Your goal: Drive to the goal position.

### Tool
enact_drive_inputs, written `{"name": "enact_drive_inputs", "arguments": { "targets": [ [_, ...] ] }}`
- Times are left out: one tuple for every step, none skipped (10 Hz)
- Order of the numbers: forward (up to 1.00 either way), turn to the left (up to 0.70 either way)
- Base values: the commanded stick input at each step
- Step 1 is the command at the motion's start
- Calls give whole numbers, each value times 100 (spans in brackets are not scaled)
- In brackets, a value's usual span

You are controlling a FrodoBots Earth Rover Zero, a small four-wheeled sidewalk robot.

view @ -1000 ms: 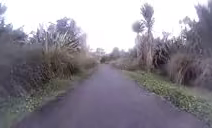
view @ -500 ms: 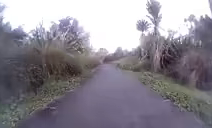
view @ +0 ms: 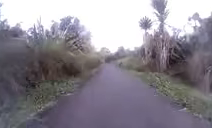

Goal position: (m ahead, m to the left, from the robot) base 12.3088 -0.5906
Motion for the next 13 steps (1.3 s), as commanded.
{"name": "enact_drive_inputs", "arguments": {
  "targets": [
    [70, -35],
    [70, -35],
    [70, -35],
    [70, -35],
    [70, -35],
    [70, -26],
    [70, -14],
    [70, -2],
    [70, 0],
    [70, 0],
    [70, 0],
    [70, 0],
    [70, 0]
  ]
}}
